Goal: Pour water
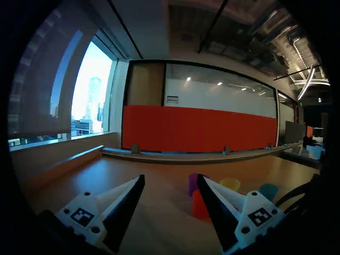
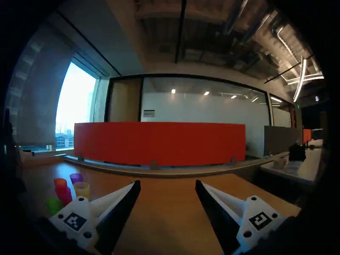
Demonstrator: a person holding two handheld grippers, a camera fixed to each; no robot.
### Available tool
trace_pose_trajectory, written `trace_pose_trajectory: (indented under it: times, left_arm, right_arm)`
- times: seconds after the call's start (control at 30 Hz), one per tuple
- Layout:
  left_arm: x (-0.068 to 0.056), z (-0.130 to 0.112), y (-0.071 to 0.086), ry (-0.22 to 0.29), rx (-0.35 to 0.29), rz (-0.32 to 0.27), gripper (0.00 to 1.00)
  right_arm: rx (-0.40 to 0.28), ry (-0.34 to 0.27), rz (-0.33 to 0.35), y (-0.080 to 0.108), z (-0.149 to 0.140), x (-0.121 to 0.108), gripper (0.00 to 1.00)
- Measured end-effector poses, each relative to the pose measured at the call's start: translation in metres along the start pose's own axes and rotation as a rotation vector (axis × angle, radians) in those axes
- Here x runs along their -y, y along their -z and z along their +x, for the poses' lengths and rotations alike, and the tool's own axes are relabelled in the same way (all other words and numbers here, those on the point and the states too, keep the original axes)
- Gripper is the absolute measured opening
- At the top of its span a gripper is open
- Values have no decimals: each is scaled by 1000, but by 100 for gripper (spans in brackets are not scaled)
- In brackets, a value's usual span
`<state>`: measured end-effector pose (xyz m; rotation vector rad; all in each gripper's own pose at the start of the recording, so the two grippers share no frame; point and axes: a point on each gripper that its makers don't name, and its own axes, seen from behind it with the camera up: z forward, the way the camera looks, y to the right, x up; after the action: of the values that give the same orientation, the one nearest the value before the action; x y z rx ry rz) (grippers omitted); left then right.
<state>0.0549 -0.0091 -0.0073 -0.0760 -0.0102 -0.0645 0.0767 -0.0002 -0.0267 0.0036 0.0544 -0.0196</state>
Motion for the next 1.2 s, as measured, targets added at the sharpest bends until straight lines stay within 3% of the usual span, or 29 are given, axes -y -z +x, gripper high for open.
trace_pose_trajectory:
  times: [0.3,0.8,1.2]
  left_arm:
    - [-1,-21,0,-44,4,29,90]
    - [-1,-32,2,-59,-8,70,90]
    - [-12,-34,1,-47,-31,66,90]
  right_arm:
    - [17,4,-14,5,-10,0,100]
    - [24,-10,-20,7,-15,1,100]
    - [14,-43,-47,10,-2,-11,100]
